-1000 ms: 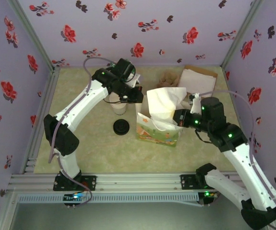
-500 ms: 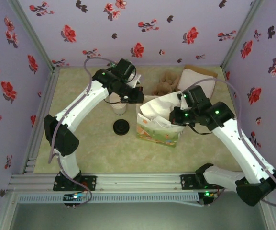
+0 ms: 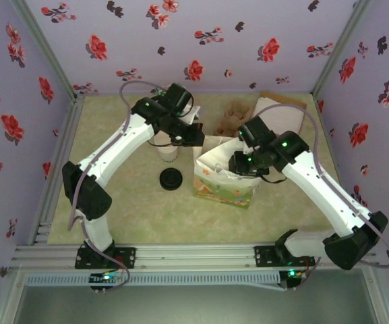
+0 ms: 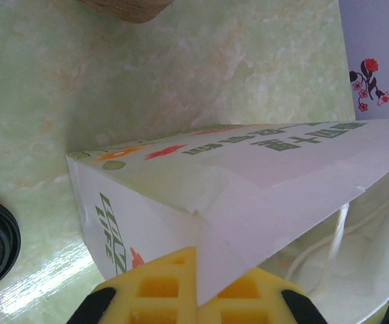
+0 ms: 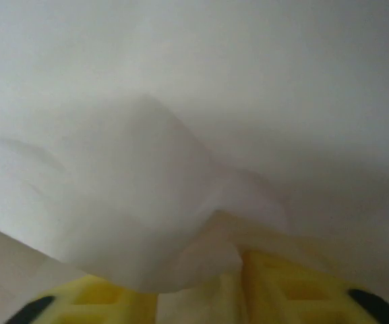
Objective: Pack the takeout coffee
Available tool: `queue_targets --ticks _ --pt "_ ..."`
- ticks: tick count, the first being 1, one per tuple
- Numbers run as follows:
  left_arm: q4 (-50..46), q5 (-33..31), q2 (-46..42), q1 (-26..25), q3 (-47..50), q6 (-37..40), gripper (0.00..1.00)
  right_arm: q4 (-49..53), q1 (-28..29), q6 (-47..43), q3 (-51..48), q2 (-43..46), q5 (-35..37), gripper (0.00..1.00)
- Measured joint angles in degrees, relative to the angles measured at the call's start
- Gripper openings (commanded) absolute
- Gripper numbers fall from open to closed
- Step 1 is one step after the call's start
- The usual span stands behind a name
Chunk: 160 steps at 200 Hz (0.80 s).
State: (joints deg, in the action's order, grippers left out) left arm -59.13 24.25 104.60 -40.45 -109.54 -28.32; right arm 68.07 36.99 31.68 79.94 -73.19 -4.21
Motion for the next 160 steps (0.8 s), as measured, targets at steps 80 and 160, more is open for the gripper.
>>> queue_targets --ticks 80,160 --pt "0.0 0.0 0.0 -0.1 0.0 0.2 0.00 7.8 0.5 -5.3 15.6 -0.8 4.7 0.49" --pt "0.0 0.0 0.0 -0.1 0.1 0.2 0.00 -1.4 0.6 -6.5 0.4 -2.1 4.5 0.23"
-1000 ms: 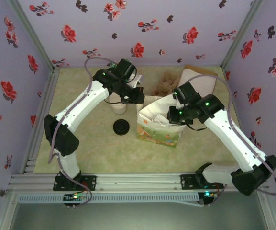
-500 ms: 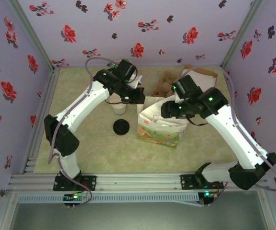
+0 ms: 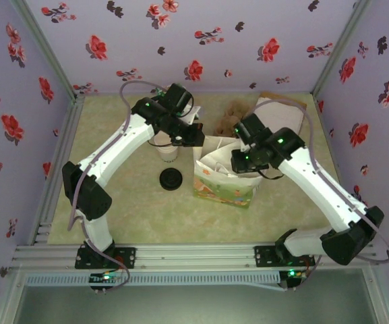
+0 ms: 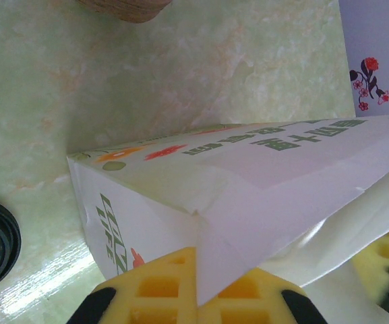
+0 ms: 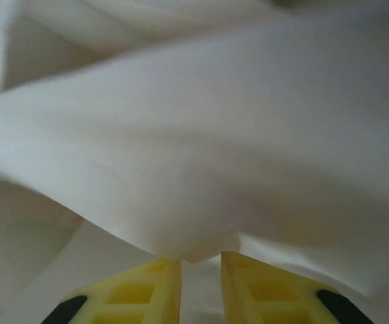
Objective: Pack the takeout coffee
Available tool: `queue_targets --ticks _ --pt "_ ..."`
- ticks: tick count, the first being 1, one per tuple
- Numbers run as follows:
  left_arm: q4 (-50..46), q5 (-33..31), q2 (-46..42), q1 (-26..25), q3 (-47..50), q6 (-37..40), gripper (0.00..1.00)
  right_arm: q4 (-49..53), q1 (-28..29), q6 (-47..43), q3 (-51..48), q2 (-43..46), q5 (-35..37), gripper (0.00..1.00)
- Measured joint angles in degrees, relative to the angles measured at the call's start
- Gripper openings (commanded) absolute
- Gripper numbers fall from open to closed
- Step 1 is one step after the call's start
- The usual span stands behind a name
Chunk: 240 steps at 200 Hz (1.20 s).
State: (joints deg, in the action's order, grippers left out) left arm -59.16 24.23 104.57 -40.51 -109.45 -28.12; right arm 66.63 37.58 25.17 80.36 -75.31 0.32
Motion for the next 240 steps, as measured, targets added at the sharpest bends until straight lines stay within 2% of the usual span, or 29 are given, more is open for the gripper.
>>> queue_targets --ticks 29,52,76,90,126,181,201,230,240 --pt "0.0 0.0 -0.3 0.0 0.2 0.0 0.00 -3.9 0.1 -0.2 -4.5 -0.5 1.2 0.30" --pt "0.0 0.0 -0.3 0.0 0.3 0.0 0.00 -3.8 0.1 -1.0 -4.1 -1.2 1.3 0.42" --pt "0.0 0.0 -0.4 0.0 0.5 0.0 0.00 -1.3 0.1 -1.9 0.3 -0.9 1.7 0.53" --pt "0.0 0.0 -0.4 0.0 0.5 0.0 0.00 -0.1 0.1 -3.0 5.0 0.2 1.6 0.54" --pt "0.0 0.0 -0.4 0.0 0.5 0.0 0.00 1.9 0.1 -5.7 15.3 3.2 1.8 0.53" --pt "0.0 0.0 -0.4 0.0 0.6 0.0 0.00 -3.8 0.1 -7.9 13.9 -0.7 2.5 0.46" --pt "0.0 0.0 -0.4 0.0 0.6 0.0 0.00 -7.0 0.1 -8.3 12.3 -3.7 2.5 0.41" --pt "0.0 0.0 -0.5 0.0 0.8 0.0 0.00 -8.1 0.1 -8.5 11.3 -6.5 2.6 0.23" --pt "0.0 0.0 -0.5 0.0 0.9 0.0 0.00 -8.1 0.0 -8.2 10.6 -6.5 2.6 0.21"
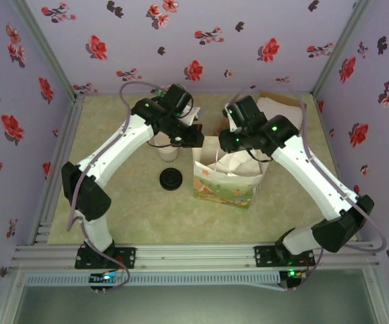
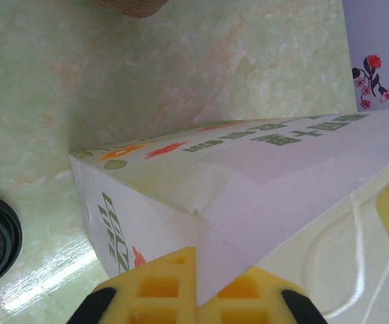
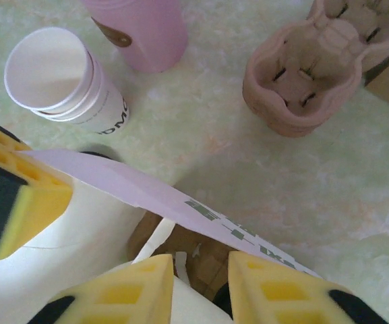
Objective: Pack the takeout coffee
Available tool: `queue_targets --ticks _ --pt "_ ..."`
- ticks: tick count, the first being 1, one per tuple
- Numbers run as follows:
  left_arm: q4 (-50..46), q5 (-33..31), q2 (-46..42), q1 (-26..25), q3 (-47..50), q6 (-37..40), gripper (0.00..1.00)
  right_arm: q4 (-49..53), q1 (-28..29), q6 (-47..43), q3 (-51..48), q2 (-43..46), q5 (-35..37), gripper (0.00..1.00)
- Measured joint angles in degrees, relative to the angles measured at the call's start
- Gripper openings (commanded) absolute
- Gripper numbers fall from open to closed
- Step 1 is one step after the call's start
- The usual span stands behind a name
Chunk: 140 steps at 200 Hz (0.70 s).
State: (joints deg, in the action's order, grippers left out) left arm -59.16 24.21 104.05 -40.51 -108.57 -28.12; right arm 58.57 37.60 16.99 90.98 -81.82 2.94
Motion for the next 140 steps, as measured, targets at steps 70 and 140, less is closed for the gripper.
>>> queue_targets --ticks 70,140 --pt "0.0 0.0 0.0 0.0 0.0 0.0 0.00 0.3 0.0 3.2 -10.0 7.3 -1.6 0.49" --pt "0.0 -0.3 -0.2 0.0 -0.6 -0.3 0.51 1.5 -4.9 0.6 3.5 10.1 0.3 0.89"
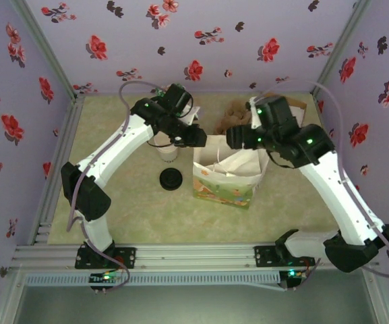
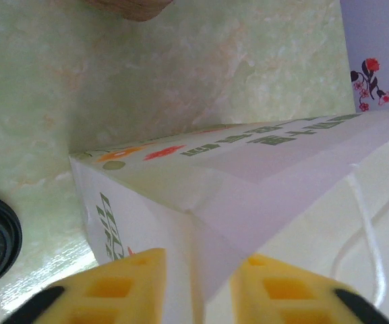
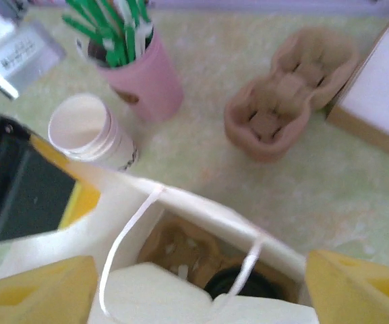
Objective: Pack the takeout coffee
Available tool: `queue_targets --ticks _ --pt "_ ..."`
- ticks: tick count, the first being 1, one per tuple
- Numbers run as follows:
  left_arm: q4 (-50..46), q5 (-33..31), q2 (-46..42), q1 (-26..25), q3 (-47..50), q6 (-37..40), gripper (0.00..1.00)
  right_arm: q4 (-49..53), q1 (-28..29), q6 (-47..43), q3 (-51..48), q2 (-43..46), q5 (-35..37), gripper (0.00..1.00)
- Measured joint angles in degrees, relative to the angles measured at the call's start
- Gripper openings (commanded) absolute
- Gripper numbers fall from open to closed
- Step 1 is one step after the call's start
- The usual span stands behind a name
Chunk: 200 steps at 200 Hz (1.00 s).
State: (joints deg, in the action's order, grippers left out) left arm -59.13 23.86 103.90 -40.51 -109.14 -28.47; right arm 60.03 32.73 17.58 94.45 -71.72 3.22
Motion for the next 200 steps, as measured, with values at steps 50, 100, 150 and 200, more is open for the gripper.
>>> queue_targets --ticks 50,100,150,200 --pt "0.0 -1.6 -1.3 0.0 -4.7 0.4 0.93 -1.3 -8.0 -0.5 1.5 0.2 -0.8 0.99" --pt "3.9 -10.5 -10.4 1.7 -5.3 1.9 1.00 -15.9 -17.4 -0.5 -10.8 7.2 7.2 0.99" --pt "25.9 -34.3 -41.6 7.8 31.0 4.8 1.00 -44.4 -26.9 -3.0 -43.9 14.0 21.6 0.99" --pt "38.8 -44.9 -57.0 19.1 58.1 6.5 1.00 -71.0 -27.8 -5.7 -68.1 6.5 26.9 0.99"
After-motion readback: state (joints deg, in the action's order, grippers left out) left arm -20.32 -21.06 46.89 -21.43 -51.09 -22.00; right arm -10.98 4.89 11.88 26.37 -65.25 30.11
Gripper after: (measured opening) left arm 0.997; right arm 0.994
